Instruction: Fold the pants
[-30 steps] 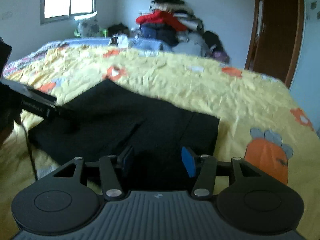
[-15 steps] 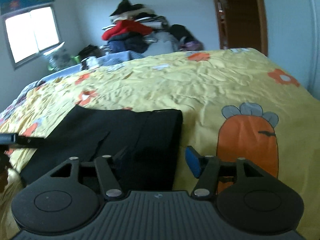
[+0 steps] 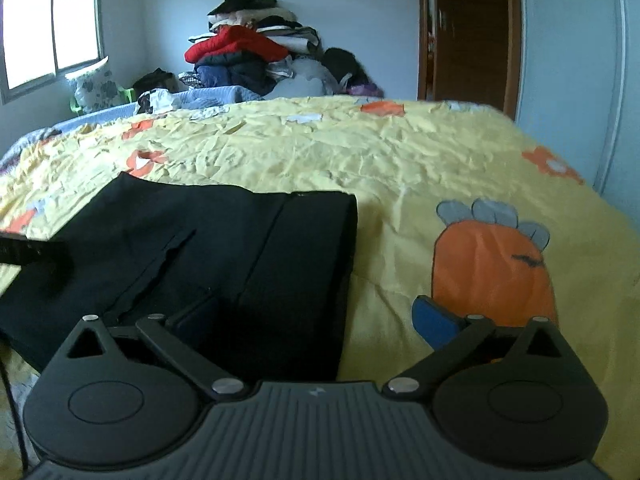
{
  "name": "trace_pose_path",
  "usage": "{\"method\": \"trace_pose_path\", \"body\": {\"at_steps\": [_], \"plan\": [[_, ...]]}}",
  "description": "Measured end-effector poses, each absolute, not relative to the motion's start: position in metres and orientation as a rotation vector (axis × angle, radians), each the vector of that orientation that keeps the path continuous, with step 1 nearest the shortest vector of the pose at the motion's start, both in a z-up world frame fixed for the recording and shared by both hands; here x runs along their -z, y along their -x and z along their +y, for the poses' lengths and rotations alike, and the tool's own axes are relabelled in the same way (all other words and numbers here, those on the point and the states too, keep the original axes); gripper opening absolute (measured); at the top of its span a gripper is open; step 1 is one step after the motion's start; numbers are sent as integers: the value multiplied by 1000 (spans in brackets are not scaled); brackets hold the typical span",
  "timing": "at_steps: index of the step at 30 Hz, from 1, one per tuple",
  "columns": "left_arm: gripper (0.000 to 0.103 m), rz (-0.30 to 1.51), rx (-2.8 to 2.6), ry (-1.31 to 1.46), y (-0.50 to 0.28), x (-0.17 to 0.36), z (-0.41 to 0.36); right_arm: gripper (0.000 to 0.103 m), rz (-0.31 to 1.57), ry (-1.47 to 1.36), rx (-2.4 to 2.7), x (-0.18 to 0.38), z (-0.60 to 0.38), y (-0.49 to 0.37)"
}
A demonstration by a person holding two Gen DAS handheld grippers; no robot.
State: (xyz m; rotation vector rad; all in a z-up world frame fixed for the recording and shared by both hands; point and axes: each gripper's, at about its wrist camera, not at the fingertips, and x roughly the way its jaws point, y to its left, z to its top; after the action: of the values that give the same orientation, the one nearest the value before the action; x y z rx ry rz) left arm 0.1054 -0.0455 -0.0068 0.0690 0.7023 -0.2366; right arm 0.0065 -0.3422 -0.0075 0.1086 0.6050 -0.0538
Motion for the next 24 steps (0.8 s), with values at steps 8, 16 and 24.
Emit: {"method": "trace_pose_path", "body": {"at_steps": [8,16,24], "plan": [[103,701,240,-64,-106,11,-48,103,617,-177,39,11,-348,-7],[103,674,238,-87,-104,13,-52,103,618,-180,38,11,-349,-7],[103,692,263,-53,-106,15,-49,103,619,-181,38,11,-349,-8]]}}
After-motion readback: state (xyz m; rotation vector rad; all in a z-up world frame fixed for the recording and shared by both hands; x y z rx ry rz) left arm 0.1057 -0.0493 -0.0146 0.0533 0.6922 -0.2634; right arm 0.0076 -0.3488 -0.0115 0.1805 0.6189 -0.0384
